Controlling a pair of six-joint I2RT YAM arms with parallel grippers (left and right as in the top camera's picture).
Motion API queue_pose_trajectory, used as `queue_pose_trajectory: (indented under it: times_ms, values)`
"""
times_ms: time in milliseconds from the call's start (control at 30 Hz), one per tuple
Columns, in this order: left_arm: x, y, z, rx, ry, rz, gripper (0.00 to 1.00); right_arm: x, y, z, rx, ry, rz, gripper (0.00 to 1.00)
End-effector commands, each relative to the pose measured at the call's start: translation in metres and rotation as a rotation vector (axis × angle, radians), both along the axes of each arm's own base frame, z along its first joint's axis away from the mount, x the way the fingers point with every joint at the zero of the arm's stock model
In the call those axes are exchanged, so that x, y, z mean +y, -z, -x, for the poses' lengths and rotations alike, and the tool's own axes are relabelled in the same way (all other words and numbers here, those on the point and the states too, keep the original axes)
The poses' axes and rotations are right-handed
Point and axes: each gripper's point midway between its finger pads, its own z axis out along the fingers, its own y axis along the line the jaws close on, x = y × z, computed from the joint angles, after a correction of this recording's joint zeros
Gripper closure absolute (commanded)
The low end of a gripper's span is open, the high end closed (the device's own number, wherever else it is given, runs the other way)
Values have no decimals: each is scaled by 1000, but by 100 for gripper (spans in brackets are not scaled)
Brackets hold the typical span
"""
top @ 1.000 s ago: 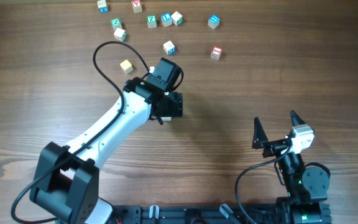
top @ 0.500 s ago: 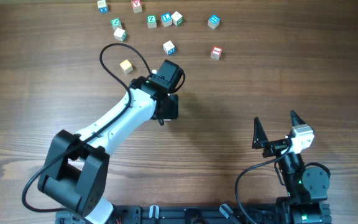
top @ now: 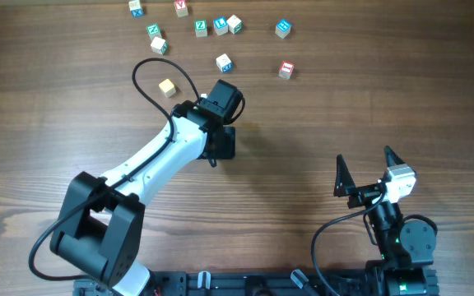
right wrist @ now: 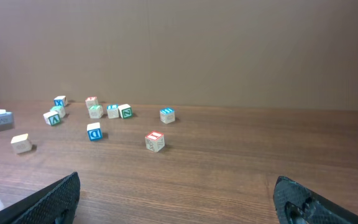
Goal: Form a tower
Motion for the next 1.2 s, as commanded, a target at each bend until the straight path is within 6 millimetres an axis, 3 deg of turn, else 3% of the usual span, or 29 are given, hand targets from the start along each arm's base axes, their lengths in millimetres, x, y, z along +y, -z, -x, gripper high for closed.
queue_pose_trajectory:
  times_ms: [0,67,233,333,467,700,800,1100,1167]
  values:
    - [-6,-12,-9,-47,4,25,37,-1,-2,0,-9,9,-7,0]
    - [-8,-13,-12,-59,4,31,31,-1,-2,0,-9,9,-7,0]
    - [-13,2,-11,-28,14,35,29,-1,-2,0,-9,9,-7,0]
    - [-12,15,-11,-4,11,11,36,-1,-2,0,-9,9,-7,0]
    - [-12,19,-11,2,11,8,50,-1,-2,0,-9,9,-7,0]
    - [-12,20,-11,1,6,11,50,-1,-2,0,-9,9,-7,0]
    - [-12,20,-11,2,-31,18,54,-1,-2,0,-9,9,-7,0]
    - [-12,20,-11,4,-44,20,55,-1,-2,0,-9,9,-7,0]
    - [-12,20,-11,4,-43,20,46,-1,-2,0,-9,9,-7,0]
